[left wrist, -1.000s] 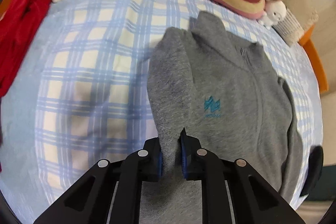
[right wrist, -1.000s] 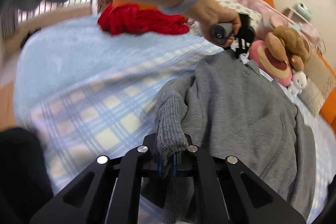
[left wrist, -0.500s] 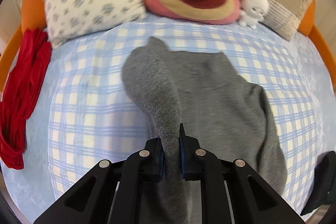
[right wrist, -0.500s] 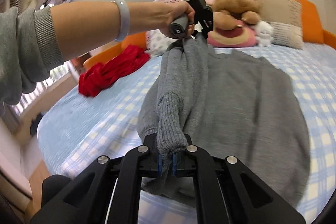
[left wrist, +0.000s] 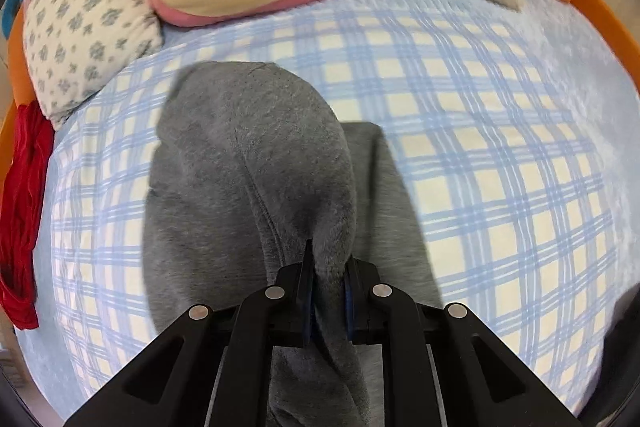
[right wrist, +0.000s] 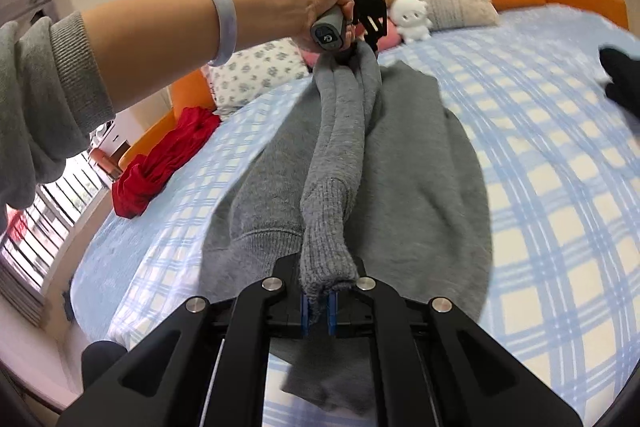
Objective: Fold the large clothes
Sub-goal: 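Lift the hem with both grippers and fold it toward the hood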
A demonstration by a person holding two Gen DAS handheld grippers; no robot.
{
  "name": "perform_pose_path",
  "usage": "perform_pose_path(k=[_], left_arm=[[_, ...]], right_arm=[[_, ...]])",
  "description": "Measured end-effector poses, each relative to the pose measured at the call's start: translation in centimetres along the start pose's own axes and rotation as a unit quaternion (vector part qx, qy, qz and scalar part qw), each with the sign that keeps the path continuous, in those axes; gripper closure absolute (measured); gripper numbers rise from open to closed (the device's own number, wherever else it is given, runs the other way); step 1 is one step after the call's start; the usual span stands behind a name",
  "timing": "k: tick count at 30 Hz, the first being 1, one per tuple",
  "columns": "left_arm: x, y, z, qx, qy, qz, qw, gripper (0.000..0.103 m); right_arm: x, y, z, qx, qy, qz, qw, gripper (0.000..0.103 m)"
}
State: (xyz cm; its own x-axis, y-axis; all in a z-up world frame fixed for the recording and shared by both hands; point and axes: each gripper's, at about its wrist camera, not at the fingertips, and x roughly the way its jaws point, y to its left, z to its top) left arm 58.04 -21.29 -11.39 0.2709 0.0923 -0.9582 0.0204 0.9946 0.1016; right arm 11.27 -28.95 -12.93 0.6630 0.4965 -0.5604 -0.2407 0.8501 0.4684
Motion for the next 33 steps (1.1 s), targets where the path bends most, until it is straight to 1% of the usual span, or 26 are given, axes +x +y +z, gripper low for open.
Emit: perform_pose_path(k=[3,7,8,9,10,11,14,15,16,17,18,19,20,21,22,24,26,28,29,30,31,32,33], left_arm=[[1.4,-1.9,-0.2,0.004,0.004,0.011,0.9999,0.085],[2.5,-3.9,-0.5,0.012,-0.002,0.030,0.9995,0.082],[2.5,-4.2,-0.5,0.016,-0.005,0.035,0.9992,0.080],[2.4,-4.5,-0.6,0.019,-0.008,0.033,0.9992,0.071],[2.0,-4.8,-0.7,0.020,-0.011,0.023,0.9995,0.057],[1.5,-4.9,-0.8,0.020,-0.015,0.006,0.9997,0.052],[-0.4,-5.2,-0.9,0.027,-0.029,-0.028,0.9988,0.050],[-1.4,-5.0,-1.0,0.028,-0.035,-0.043,0.9981,0.047],[-2.3,-4.8,-1.1,0.027,-0.039,-0.060,0.9971,0.045],[-3.2,-4.6,-1.1,0.029,-0.042,-0.076,0.9958,0.045],[-4.4,-4.1,-1.2,0.031,-0.051,-0.085,0.9946,0.044],[-5.4,-3.6,-1.3,0.033,-0.061,-0.087,0.9938,0.041],[-6.1,-3.2,-1.3,0.035,-0.070,-0.090,0.9929,0.041],[-7.0,-2.2,-1.4,0.037,-0.077,-0.094,0.9919,0.040],[-7.4,-1.6,-1.5,0.036,-0.079,-0.096,0.9915,0.038],[-7.9,0.6,-1.9,0.030,-0.082,-0.106,0.9905,0.038],[-7.6,2.5,-2.2,0.022,-0.078,-0.121,0.9893,0.038],[-6.8,4.6,-2.5,0.016,-0.071,-0.135,0.9882,0.038],[-6.2,5.2,-2.8,0.016,-0.065,-0.142,0.9876,0.038],[-5.6,5.7,-3.3,0.017,-0.057,-0.153,0.9864,0.038],[-4.8,6.1,-3.8,0.016,-0.050,-0.165,0.9850,0.038],[-4.1,6.4,-4.3,0.016,-0.044,-0.179,0.9828,0.038],[-3.5,6.5,-4.7,0.017,-0.039,-0.189,0.9811,0.038]], right_arm=[[-0.2,-1.4,-0.4,0.010,0.003,-0.013,1.000,0.096],[-0.2,-3.1,-1.1,0.020,0.016,-0.040,0.999,0.096],[-0.1,-3.2,-1.3,0.020,0.020,-0.045,0.999,0.096],[0.1,-3.3,-1.3,0.019,0.022,-0.048,0.998,0.094],[0.2,-3.2,-1.3,0.016,0.024,-0.051,0.998,0.093],[0.2,-2.9,-1.1,0.008,0.025,-0.058,0.998,0.093],[0.3,-2.1,-1.1,-0.011,0.029,-0.073,0.997,0.091],[0.4,-1.9,-1.2,-0.016,0.032,-0.077,0.996,0.086],[0.5,-1.9,-1.1,-0.021,0.034,-0.082,0.996,0.078],[0.4,-1.8,-1.2,-0.025,0.036,-0.085,0.995,0.072],[0.4,-1.8,-1.1,-0.028,0.037,-0.086,0.995,0.059],[0.4,-1.7,-1.1,-0.034,0.037,-0.092,0.994,0.045],[0.2,-1.5,-1.2,-0.048,0.035,-0.113,0.992,0.037],[-0.1,-1.3,-1.3,-0.062,0.032,-0.130,0.989,0.024],[-0.6,-1.5,-1.2,-0.068,0.027,-0.144,0.987,0.024],[-1.5,-2.4,-0.8,-0.058,0.022,-0.150,0.987,0.024],[-2.4,-3.1,-0.1,-0.054,0.014,-0.156,0.986,0.024],[-3.1,-3.2,1.3,-0.059,-0.002,-0.147,0.987,0.024],[-3.1,-3.2,2.0,-0.063,-0.008,-0.136,0.989,0.023],[-3.1,-3.1,3.0,-0.066,-0.011,-0.113,0.991,0.025],[-2.8,-2.7,4.0,-0.074,-0.012,-0.096,0.993,0.033],[-2.4,-2.5,4.8,-0.080,-0.011,-0.072,0.994,0.038],[-1.8,-2.2,5.7,-0.087,-0.004,-0.059,0.994,0.051]])
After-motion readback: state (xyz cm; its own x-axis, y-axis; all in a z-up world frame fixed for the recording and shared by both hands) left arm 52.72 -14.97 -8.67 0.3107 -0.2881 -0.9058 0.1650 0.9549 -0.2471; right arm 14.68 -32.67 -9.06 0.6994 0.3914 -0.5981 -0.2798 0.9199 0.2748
